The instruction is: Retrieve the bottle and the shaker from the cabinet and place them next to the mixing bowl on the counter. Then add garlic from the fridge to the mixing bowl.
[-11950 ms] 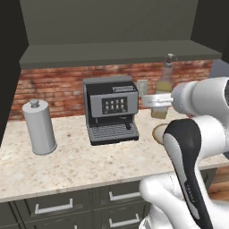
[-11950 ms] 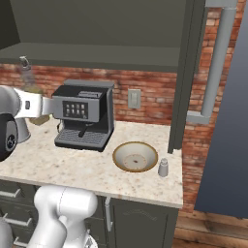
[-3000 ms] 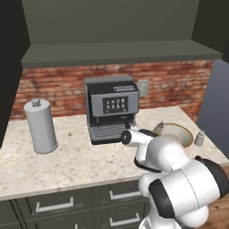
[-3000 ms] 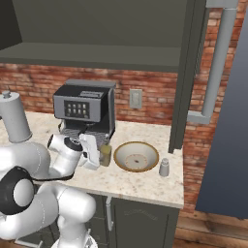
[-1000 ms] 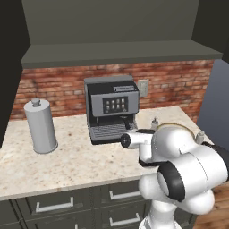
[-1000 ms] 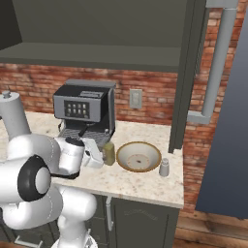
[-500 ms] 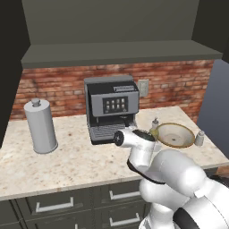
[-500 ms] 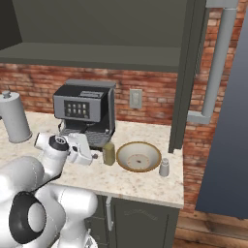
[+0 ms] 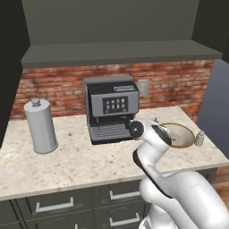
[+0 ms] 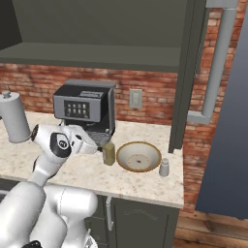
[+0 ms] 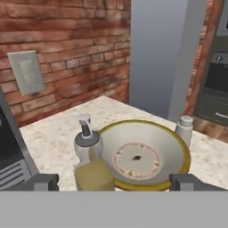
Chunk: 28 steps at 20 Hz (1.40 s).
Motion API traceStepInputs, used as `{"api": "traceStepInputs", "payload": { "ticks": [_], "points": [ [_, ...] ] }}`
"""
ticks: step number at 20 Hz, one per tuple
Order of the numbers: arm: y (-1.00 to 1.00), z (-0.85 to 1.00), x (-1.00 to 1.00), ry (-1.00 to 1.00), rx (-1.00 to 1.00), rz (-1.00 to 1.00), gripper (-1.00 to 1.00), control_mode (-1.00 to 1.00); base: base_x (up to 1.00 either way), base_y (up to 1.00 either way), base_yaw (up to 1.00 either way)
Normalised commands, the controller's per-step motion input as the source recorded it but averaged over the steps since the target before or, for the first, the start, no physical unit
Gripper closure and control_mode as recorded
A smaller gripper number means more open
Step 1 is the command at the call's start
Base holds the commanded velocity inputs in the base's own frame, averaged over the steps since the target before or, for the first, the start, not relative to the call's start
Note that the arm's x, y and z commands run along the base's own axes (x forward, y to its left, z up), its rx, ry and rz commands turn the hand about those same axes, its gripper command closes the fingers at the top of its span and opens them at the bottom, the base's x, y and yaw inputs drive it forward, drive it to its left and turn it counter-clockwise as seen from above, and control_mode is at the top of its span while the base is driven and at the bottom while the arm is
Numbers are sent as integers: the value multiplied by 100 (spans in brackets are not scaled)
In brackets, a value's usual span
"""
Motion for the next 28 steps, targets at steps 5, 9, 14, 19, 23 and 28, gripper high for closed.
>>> {"api": "traceStepInputs", "payload": {
  "ticks": [5, 9, 14, 19, 23, 28],
  "points": [
    [-49, 9, -34, 0, 1, 52, -100, -100, 0, 0, 0],
    [-34, 54, -50, 6, -2, 47, -100, -100, 0, 0, 0],
    [-15, 54, -59, 10, -3, 40, -100, -100, 0, 0, 0],
    [0, 33, -70, 3, 0, 20, -100, -100, 0, 0, 0],
    [-7, 18, -93, -6, 1, 1, -100, -100, 0, 0, 0],
    [-8, 37, -55, 1, -4, -10, -100, -100, 0, 0, 0]
  ]
}}
